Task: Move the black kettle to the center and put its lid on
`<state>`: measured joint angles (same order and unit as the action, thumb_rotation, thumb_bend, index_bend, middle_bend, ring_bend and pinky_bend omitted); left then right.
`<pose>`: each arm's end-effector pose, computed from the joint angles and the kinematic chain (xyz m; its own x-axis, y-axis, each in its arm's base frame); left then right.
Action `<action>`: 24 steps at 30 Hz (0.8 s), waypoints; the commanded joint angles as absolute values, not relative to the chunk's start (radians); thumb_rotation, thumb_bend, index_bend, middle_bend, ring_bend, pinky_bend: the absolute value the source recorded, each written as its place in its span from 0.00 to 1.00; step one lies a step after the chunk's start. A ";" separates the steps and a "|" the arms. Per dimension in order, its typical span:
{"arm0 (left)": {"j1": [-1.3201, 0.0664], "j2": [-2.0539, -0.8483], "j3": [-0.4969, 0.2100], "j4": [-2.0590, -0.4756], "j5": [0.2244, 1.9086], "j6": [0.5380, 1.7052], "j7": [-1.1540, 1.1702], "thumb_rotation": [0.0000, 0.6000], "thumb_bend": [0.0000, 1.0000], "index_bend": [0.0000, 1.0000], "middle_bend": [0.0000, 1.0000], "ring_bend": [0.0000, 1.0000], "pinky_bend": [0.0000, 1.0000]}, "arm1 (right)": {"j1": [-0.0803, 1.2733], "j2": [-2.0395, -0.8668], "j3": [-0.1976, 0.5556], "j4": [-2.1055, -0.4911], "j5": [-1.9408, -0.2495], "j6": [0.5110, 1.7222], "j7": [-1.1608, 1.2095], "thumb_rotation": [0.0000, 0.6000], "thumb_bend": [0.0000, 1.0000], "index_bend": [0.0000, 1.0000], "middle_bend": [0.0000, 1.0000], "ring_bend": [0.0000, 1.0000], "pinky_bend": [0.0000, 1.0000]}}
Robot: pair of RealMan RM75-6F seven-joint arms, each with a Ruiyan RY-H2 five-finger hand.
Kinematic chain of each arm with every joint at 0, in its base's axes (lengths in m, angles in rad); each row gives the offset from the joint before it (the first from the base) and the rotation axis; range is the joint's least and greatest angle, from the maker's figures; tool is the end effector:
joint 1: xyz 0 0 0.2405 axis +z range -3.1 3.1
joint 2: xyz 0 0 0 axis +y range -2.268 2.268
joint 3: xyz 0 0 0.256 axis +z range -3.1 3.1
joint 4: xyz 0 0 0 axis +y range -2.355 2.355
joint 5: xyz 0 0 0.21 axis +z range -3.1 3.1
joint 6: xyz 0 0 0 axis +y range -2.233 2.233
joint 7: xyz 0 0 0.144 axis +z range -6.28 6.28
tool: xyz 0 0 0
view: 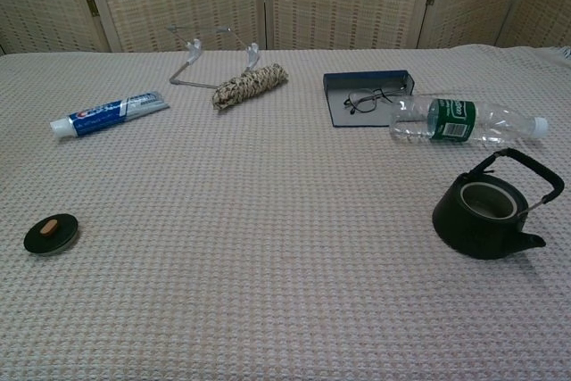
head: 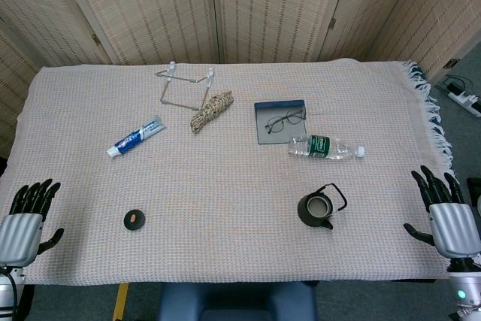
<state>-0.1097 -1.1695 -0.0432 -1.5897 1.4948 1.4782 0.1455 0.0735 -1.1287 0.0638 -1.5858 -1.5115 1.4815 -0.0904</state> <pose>-0.3079 0.1873 0.1432 0.5002 0.0048 0.8659 0.8656 -0.0278 -0.4999 -0.3149 -0.1807 0.1594 0.4907 0.0056 0.8713 -0.8712 -0.0083 0.4908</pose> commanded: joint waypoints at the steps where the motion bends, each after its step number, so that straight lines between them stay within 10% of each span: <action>1: -0.108 -1.168 -0.043 -1.593 1.495 1.481 0.146 1.00 0.22 0.05 0.00 0.02 0.00 | 0.093 -1.133 0.072 -1.569 -1.509 1.459 -0.084 1.00 0.09 0.03 0.07 0.15 0.00; 24: -0.080 -1.147 -0.028 -1.626 1.502 1.511 0.153 1.00 0.22 0.05 0.00 0.03 0.00 | 0.331 -1.356 0.083 -1.239 -1.556 1.210 0.007 1.00 0.09 0.12 0.10 0.15 0.00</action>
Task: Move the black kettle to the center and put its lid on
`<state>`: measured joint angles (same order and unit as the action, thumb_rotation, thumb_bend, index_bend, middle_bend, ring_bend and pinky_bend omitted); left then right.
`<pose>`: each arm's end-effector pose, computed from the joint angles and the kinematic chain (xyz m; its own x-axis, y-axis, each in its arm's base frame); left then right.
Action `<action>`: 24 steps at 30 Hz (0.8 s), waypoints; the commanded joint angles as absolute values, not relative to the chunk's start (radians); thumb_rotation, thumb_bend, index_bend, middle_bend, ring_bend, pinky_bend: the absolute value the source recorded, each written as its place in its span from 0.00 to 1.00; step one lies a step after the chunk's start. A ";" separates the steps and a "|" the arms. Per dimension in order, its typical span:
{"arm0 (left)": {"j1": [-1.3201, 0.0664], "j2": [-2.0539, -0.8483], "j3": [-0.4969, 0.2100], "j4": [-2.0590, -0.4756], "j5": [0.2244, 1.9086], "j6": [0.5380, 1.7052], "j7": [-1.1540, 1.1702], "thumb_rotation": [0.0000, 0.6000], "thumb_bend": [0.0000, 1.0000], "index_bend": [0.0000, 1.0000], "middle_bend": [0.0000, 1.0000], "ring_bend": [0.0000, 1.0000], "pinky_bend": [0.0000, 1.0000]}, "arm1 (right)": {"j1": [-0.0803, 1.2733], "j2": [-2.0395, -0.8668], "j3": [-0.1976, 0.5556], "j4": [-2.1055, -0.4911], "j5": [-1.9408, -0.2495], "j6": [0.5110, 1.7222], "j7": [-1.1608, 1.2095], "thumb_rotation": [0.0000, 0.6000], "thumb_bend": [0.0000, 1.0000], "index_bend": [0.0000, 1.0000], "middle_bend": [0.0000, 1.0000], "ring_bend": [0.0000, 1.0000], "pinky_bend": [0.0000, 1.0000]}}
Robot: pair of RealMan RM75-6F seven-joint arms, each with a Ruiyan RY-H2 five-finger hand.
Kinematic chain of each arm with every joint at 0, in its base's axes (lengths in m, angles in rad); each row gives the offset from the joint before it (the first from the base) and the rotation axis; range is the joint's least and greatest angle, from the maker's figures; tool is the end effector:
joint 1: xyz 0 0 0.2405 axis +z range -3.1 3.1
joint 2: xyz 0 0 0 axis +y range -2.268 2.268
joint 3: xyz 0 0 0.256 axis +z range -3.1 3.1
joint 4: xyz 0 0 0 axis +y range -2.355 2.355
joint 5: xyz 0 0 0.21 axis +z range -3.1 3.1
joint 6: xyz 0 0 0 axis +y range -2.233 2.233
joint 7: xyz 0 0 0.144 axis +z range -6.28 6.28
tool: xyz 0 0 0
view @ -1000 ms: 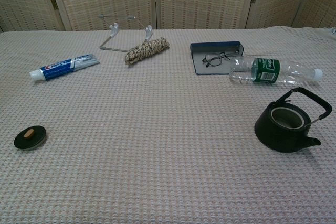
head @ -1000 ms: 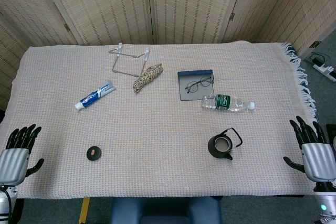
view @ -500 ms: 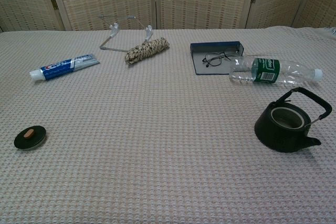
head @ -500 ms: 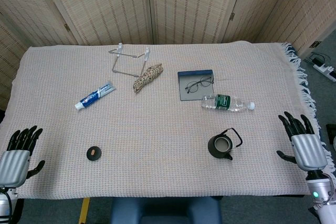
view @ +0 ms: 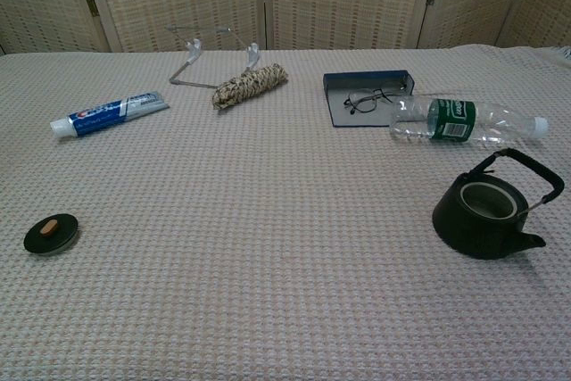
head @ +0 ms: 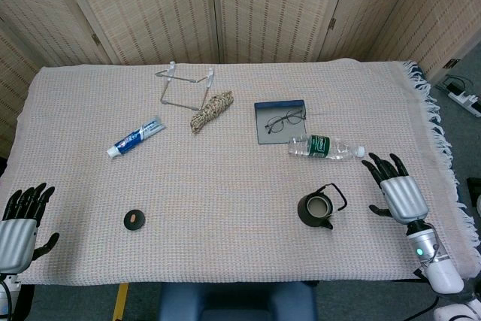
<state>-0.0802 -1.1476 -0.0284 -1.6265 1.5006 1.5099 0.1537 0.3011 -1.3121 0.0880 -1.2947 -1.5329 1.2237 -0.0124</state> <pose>-0.3067 0.1747 0.1489 0.4954 0.0028 0.8686 0.8686 -0.0068 -0.4954 -0.3170 -0.2624 0.0982 0.5407 -0.1039 0.8348 -0.8338 -0.1977 0.5154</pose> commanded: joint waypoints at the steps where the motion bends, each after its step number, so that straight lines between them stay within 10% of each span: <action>1: -0.079 -1.148 -0.028 -1.625 1.504 1.512 0.152 1.00 0.22 0.05 0.00 0.03 0.00 | 0.338 -1.370 0.082 -1.220 -1.563 1.213 0.011 1.00 0.09 0.12 0.10 0.15 0.00; 24: -0.067 -1.132 -0.025 -1.636 1.510 1.521 0.138 1.00 0.22 0.06 0.00 0.04 0.00 | 0.451 -1.567 0.005 -0.913 -1.740 1.345 0.173 1.00 0.09 0.16 0.10 0.17 0.00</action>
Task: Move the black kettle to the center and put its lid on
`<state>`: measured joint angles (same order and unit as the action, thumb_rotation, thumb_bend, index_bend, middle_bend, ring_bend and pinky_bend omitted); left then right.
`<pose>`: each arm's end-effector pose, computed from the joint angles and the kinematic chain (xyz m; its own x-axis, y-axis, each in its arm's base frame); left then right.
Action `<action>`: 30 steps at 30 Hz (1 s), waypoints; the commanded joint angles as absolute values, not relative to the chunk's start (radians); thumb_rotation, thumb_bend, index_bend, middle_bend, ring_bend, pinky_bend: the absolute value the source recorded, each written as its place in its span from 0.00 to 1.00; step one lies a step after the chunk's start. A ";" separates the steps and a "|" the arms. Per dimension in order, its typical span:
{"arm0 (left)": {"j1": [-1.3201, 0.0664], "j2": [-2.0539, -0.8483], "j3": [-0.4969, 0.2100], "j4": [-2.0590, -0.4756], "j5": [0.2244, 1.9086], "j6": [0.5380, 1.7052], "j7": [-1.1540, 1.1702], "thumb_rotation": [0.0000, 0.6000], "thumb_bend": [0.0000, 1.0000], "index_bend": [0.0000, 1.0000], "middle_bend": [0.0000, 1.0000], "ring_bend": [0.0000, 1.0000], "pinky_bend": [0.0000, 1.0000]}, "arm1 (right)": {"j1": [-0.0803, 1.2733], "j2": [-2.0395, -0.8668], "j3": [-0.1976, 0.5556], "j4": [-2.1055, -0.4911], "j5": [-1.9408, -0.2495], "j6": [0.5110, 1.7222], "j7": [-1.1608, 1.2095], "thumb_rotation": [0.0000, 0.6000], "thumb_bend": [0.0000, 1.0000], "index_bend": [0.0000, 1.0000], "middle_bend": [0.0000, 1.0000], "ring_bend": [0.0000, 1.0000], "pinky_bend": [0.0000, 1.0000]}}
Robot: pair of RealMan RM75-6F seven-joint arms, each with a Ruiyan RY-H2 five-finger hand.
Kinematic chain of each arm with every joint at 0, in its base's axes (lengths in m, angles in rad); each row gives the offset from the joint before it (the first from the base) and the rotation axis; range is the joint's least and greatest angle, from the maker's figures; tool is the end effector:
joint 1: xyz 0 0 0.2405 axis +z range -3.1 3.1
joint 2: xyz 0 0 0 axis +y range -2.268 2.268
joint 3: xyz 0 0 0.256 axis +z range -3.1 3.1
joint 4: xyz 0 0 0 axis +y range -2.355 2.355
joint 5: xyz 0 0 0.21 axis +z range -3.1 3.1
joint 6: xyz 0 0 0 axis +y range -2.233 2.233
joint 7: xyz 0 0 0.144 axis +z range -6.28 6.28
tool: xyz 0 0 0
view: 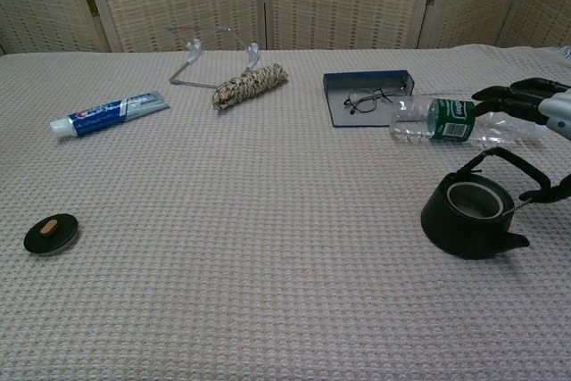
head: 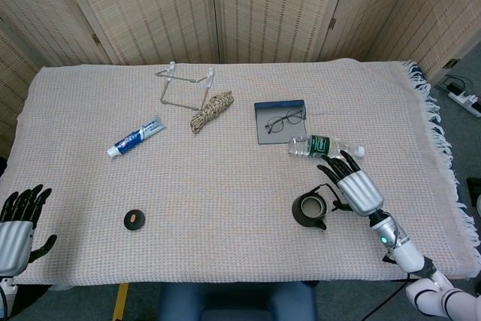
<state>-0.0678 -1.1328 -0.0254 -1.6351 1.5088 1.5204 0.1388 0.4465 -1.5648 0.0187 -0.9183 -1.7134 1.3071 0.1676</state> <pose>-0.3070 0.1702 0.1534 0.4884 0.0000 0.8726 0.8726 -0.0029 -0.4884 -0.2923 -0.2968 0.0368 0.5470 -0.0291 0.8366 -0.7514 -0.4576 0.4754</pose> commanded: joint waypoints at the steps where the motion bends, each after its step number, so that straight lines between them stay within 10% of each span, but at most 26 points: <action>1: -0.067 -1.131 -0.025 -1.636 1.511 1.522 0.136 1.00 0.22 0.06 0.00 0.04 0.00 | 0.452 -1.564 0.002 -0.917 -1.746 1.354 0.171 1.00 0.09 0.17 0.10 0.17 0.00; 30: -0.053 -1.125 -0.018 -1.638 1.527 1.534 0.104 1.00 0.23 0.07 0.00 0.04 0.00 | 0.525 -1.475 -0.039 -1.059 -1.824 1.367 0.059 1.00 0.40 0.66 0.29 0.29 0.05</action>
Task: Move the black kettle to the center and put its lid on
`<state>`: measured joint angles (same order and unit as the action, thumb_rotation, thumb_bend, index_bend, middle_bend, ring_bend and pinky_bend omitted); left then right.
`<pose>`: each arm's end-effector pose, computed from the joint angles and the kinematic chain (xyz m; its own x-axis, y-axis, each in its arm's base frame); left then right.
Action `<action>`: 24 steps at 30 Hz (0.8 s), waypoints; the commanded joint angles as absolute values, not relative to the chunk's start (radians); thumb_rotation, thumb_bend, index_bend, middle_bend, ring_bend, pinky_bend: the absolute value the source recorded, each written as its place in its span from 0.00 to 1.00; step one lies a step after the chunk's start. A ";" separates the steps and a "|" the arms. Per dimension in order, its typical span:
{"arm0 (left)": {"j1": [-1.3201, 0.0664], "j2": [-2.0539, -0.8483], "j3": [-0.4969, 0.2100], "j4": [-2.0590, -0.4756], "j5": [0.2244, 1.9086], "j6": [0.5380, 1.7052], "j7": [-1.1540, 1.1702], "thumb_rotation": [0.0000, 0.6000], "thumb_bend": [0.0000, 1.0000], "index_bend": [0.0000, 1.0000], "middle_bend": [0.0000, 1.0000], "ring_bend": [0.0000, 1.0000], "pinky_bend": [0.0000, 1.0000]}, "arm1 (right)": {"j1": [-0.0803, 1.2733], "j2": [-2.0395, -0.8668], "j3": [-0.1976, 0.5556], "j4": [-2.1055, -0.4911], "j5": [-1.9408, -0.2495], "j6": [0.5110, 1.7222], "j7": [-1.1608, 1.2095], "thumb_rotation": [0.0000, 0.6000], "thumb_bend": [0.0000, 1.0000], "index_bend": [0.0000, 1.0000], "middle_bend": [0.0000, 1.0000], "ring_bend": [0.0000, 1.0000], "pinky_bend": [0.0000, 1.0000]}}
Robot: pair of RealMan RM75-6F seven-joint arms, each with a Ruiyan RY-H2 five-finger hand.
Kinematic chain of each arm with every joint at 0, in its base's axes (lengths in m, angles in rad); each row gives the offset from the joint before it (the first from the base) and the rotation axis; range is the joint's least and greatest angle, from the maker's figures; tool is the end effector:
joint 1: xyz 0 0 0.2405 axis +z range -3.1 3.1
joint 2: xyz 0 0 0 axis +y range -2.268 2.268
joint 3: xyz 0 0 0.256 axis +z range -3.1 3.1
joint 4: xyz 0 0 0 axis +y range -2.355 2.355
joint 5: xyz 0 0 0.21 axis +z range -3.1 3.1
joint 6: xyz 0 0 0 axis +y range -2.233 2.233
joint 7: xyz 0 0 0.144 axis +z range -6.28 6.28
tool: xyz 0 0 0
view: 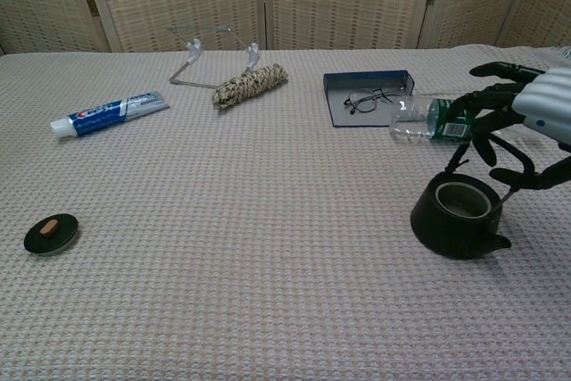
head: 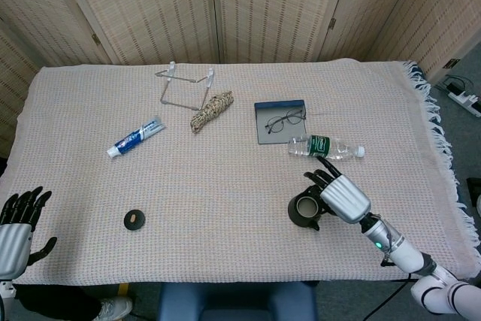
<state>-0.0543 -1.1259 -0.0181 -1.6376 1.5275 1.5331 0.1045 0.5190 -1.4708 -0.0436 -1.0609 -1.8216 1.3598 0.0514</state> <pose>-0.3068 0.1645 0.1551 0.4631 -0.0013 0.8863 0.8863 -0.0083 -0.4631 -0.2536 -0.2904 0.0435 0.6114 0.0588 0.7891 -0.5895 -0.6315 0.5038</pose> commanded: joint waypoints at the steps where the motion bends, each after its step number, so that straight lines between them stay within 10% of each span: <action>1: -0.053 -1.125 -0.018 -1.638 1.527 1.534 0.104 1.00 0.23 0.07 0.00 0.04 0.00 | 0.528 -1.478 -0.036 -1.059 -1.825 1.371 0.062 1.00 0.40 0.69 0.30 0.30 0.06; 24: -0.051 -1.113 -0.017 -1.634 1.540 1.536 0.079 1.00 0.23 0.07 0.00 0.04 0.00 | 0.676 -1.586 0.091 -1.230 -1.753 1.255 -0.084 1.00 0.45 0.83 0.40 0.39 0.13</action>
<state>-0.0516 -1.1137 -0.0170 -1.6343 1.5396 1.5358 0.0792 0.6474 -1.5643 0.0654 -1.2012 -1.7789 1.2920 -0.0495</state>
